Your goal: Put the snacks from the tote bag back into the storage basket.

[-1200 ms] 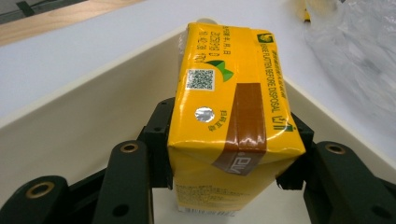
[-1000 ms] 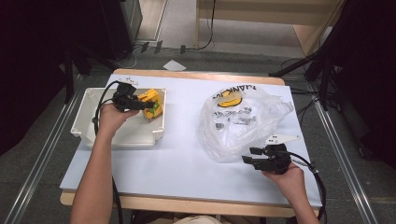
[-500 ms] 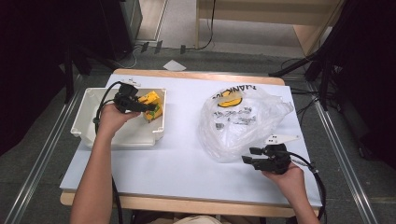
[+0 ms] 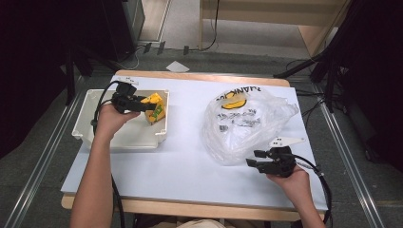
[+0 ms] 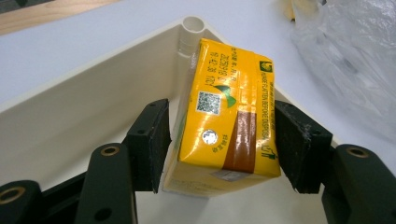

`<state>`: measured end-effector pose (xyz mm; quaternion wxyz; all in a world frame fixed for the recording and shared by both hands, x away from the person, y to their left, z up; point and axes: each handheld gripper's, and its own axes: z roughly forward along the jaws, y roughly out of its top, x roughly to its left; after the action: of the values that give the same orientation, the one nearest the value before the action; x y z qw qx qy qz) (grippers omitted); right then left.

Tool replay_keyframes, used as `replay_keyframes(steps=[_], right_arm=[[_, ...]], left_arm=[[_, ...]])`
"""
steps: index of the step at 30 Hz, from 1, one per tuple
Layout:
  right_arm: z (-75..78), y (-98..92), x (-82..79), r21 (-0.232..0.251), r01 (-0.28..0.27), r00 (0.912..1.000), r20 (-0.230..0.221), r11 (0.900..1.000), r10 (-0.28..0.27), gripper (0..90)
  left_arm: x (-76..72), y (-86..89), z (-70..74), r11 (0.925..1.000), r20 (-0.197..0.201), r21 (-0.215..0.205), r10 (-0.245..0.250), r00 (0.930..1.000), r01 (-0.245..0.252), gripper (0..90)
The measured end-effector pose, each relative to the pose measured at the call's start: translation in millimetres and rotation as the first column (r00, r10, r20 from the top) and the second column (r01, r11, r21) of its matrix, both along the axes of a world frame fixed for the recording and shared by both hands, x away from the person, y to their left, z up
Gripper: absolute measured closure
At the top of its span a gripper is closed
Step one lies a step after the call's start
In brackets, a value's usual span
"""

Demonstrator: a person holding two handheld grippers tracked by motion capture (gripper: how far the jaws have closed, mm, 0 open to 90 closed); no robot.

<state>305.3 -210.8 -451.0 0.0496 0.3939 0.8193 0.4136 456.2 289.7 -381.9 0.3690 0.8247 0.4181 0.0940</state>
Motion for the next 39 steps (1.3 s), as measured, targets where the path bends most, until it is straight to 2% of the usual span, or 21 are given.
replay_keyframes(steps=[10,14,27,39], right_arm=[[0.6,-0.2,1.1,0.003,-0.001,1.0000,0.000,1.000,0.001,47.7],[0.5,0.2,2.6,0.005,-0.005,1.0000,0.003,1.000,0.005,47.7],[-0.2,1.8,6.6,0.012,-0.010,0.9999,0.001,1.000,0.010,47.6],[0.4,2.7,7.2,0.017,-0.011,0.9999,0.004,1.000,0.011,47.6]], left_arm=[[-11.0,6.0,9.9,0.9998,0.011,0.003,0.021,0.9997,-0.021,41.0],[-16.8,11.5,11.6,0.9994,0.002,0.011,0.033,0.9995,-0.033,40.8],[-29.3,17.5,12.3,0.9985,-0.028,0.020,0.051,0.9983,-0.051,41.1],[-38.8,27.0,4.6,0.9983,-0.044,0.000,0.058,0.9974,-0.058,42.9]])
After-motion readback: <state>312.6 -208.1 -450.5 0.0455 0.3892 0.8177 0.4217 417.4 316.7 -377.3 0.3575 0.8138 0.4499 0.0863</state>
